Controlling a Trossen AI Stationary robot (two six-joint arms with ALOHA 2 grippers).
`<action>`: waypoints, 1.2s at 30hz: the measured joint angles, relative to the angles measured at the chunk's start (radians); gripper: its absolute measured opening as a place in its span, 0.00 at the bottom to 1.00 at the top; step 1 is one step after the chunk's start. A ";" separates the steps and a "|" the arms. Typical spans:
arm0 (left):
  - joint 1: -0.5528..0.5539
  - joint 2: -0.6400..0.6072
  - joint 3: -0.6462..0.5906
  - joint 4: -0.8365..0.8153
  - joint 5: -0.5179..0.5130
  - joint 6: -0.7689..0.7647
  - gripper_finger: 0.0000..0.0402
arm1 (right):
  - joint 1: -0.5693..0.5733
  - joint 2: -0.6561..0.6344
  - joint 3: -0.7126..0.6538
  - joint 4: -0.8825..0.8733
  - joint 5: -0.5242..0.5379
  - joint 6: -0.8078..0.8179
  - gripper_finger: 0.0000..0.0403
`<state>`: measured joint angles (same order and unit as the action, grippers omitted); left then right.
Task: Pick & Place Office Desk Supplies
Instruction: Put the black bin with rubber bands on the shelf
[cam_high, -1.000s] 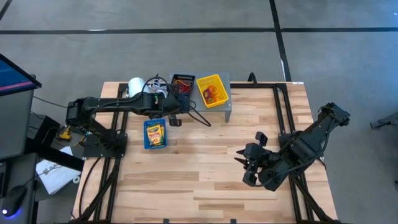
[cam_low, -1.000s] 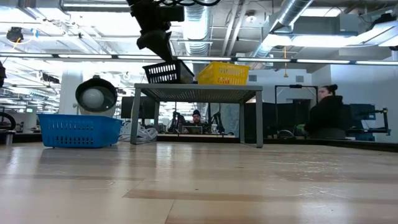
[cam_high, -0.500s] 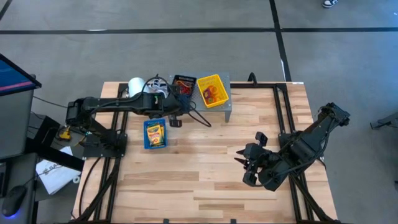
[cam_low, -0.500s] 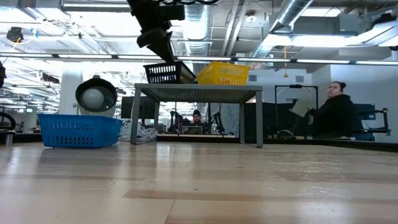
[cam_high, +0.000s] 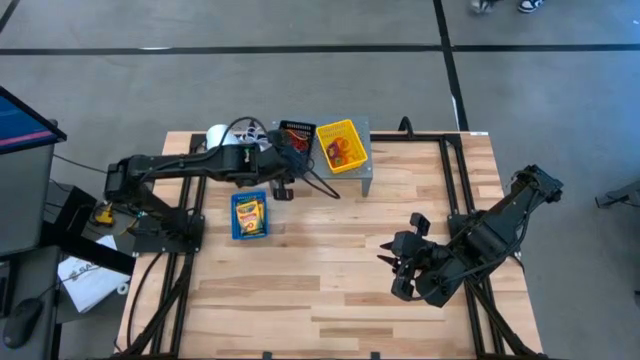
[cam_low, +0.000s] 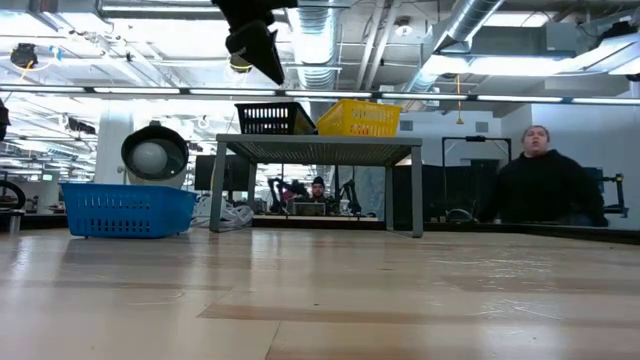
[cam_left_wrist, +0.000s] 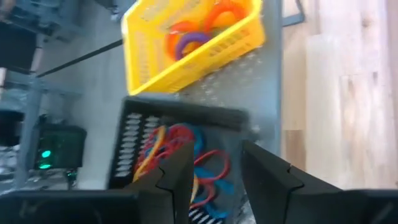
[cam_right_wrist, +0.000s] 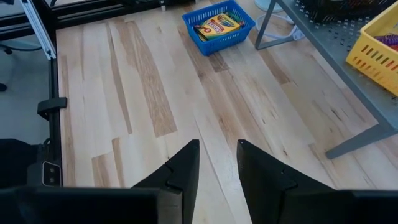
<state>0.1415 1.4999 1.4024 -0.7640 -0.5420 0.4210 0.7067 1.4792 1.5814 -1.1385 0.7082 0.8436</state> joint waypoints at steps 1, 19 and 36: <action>0.002 -0.007 0.003 -0.008 -0.016 0.001 0.30 | 0.000 0.000 0.000 0.000 0.000 -0.002 0.26; 0.208 -0.144 0.008 -0.202 0.012 -0.128 0.01 | -0.026 0.000 0.000 0.024 0.024 -0.043 0.26; 0.368 -0.089 -0.059 -0.226 0.230 -0.107 0.00 | -0.075 0.000 0.000 -0.018 0.018 -0.043 0.26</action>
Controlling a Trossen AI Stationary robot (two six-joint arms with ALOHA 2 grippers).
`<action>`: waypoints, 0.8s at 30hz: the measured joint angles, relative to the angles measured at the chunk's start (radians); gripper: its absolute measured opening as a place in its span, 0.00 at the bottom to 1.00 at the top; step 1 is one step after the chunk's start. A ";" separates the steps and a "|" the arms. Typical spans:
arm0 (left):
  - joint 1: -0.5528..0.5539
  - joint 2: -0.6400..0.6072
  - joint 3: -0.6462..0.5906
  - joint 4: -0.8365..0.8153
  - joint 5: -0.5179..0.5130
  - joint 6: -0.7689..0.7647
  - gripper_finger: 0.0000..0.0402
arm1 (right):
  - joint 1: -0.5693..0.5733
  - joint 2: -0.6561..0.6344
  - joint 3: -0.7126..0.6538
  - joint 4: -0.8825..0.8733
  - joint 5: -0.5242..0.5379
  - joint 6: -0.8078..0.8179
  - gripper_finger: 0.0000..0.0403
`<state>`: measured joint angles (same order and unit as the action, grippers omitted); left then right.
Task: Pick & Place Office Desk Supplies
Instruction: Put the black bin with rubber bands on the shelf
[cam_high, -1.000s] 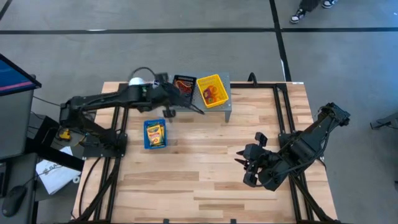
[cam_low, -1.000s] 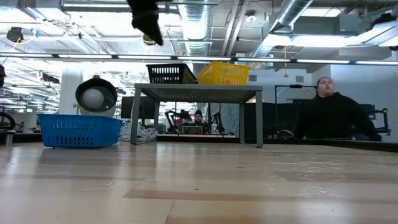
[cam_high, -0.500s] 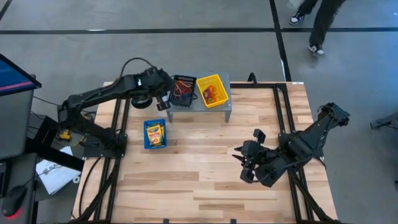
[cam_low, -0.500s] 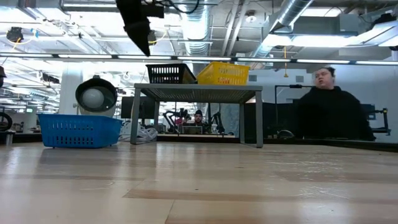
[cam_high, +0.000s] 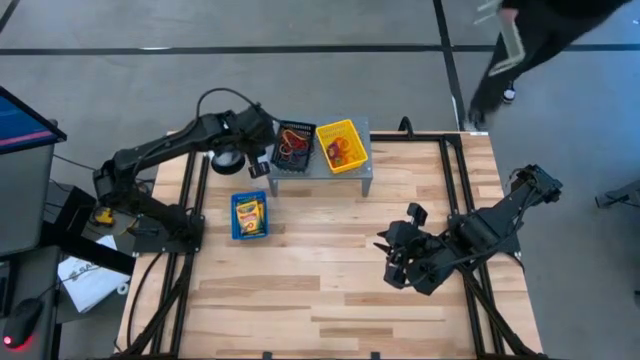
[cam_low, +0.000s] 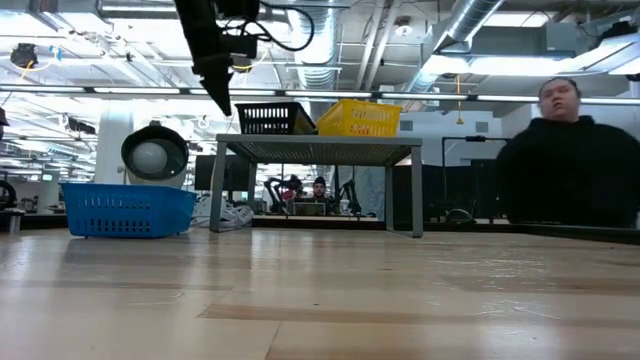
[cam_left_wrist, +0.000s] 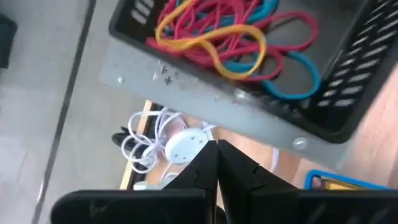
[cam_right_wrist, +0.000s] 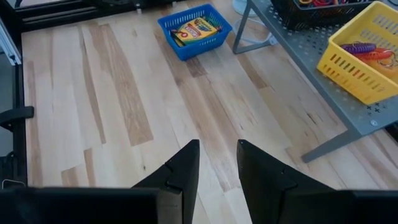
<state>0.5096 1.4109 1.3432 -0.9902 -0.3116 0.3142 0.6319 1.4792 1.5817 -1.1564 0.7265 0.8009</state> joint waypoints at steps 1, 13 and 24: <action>0.006 0.000 -0.006 0.004 0.005 0.000 0.00 | 0.000 0.000 0.000 0.000 0.000 0.000 0.26; 0.009 -0.002 -0.052 0.106 0.081 0.033 0.01 | 0.001 0.000 0.000 -0.003 -0.009 0.000 0.26; 0.008 -0.002 -0.052 0.148 0.129 0.048 0.01 | 0.001 0.000 0.000 -0.002 -0.020 0.000 0.26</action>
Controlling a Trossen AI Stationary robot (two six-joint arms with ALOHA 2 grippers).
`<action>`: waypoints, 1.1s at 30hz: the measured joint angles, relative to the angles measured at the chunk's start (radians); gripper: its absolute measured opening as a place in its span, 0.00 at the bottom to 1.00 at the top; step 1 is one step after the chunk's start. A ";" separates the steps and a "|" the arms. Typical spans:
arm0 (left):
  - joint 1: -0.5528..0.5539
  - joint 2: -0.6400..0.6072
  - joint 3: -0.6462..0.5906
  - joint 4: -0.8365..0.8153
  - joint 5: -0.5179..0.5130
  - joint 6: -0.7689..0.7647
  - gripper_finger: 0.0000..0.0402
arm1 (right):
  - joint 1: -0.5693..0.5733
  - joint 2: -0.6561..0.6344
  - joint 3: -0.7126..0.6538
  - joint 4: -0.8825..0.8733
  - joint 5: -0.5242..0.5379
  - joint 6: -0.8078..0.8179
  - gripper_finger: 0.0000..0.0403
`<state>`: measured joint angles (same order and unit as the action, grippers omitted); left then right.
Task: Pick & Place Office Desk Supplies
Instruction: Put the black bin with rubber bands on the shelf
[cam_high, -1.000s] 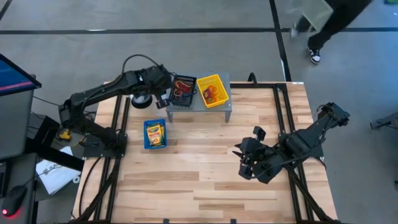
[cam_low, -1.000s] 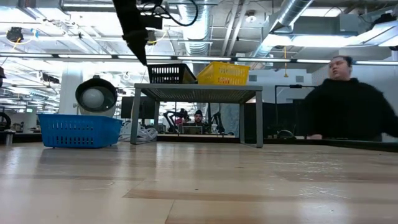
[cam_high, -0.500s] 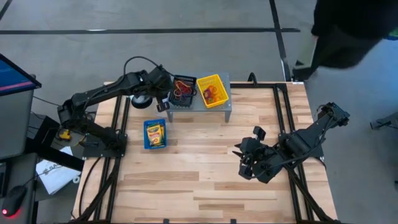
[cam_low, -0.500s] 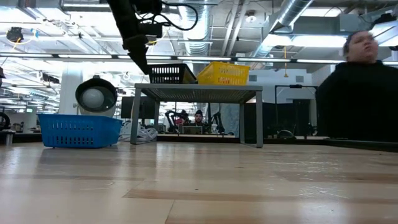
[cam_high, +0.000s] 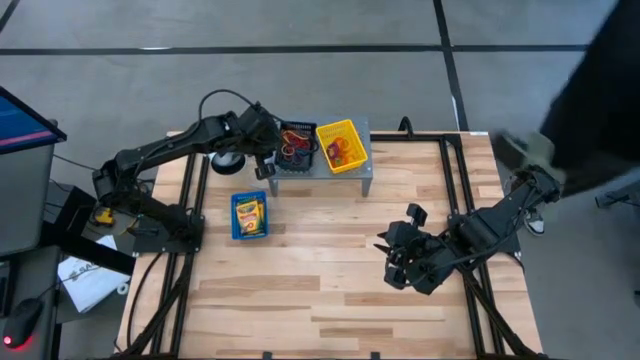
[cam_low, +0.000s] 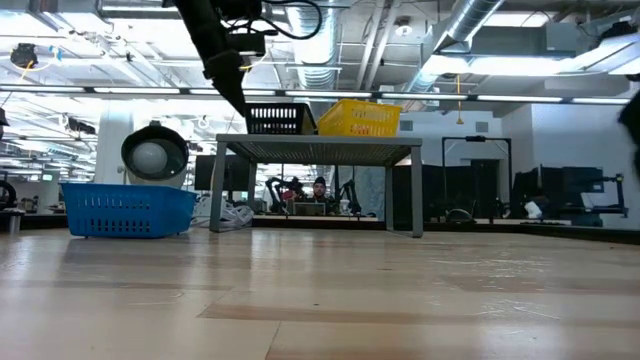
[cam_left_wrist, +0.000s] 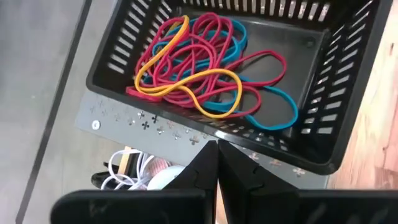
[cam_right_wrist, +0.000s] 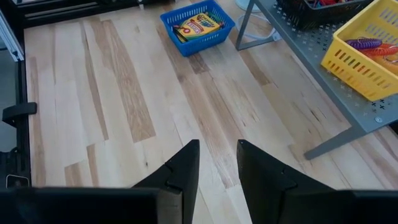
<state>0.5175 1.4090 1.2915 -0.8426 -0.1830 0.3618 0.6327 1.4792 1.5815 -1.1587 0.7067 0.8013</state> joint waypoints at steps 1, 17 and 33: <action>0.000 0.000 0.000 0.001 0.005 0.000 0.01 | 0.000 0.000 0.000 0.000 0.000 0.000 0.26; -0.008 0.055 0.001 0.045 0.060 0.023 0.01 | 0.000 0.000 0.000 0.004 0.000 -0.005 0.26; 0.061 0.068 0.000 0.061 -0.022 0.086 0.01 | -0.008 0.000 0.000 0.009 -0.003 -0.041 0.26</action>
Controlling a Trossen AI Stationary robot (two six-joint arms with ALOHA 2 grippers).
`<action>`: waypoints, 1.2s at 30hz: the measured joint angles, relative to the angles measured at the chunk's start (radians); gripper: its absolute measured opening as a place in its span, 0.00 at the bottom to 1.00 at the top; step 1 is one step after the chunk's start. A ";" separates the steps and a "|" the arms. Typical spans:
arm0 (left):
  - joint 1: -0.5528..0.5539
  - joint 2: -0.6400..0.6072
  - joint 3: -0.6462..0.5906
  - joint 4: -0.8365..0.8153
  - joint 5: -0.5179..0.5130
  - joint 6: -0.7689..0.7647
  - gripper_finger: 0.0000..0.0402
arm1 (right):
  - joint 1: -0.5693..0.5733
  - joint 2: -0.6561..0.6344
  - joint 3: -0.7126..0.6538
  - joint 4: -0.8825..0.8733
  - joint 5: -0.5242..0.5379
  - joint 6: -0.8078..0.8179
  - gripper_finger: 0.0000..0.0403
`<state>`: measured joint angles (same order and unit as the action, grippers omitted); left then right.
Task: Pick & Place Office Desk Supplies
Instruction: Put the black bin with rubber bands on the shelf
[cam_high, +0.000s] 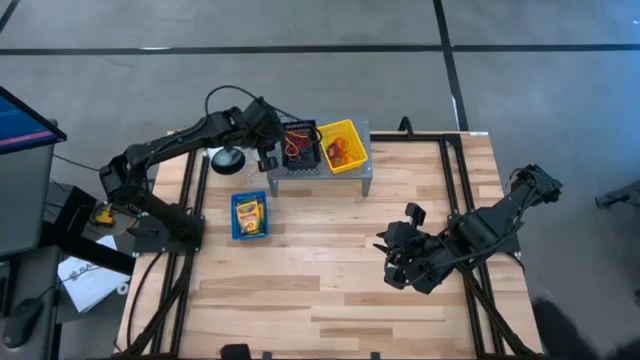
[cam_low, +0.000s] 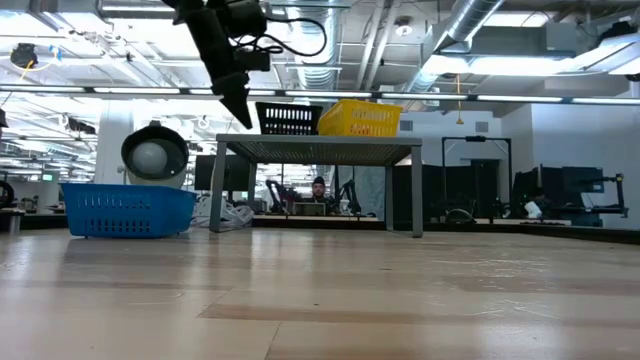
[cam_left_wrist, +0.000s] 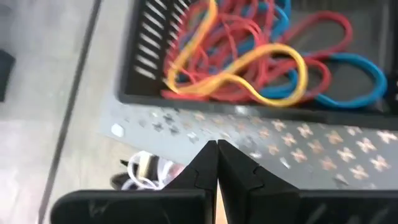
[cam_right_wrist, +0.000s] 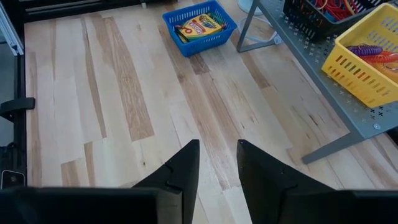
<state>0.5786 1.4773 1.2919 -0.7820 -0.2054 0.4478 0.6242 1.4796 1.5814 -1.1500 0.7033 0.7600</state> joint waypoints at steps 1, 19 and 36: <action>0.007 0.000 0.000 0.016 0.003 0.011 0.01 | -0.002 0.000 0.000 0.000 0.000 -0.001 0.26; 0.046 0.050 0.000 0.109 0.083 0.059 0.01 | -0.019 0.000 0.000 0.001 -0.002 -0.012 0.26; 0.042 0.085 0.000 0.155 0.083 0.094 0.01 | -0.019 0.000 0.000 0.002 -0.004 -0.012 0.26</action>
<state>0.6205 1.5620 1.2919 -0.6266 -0.1219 0.5423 0.6056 1.4796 1.5814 -1.1477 0.6991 0.7483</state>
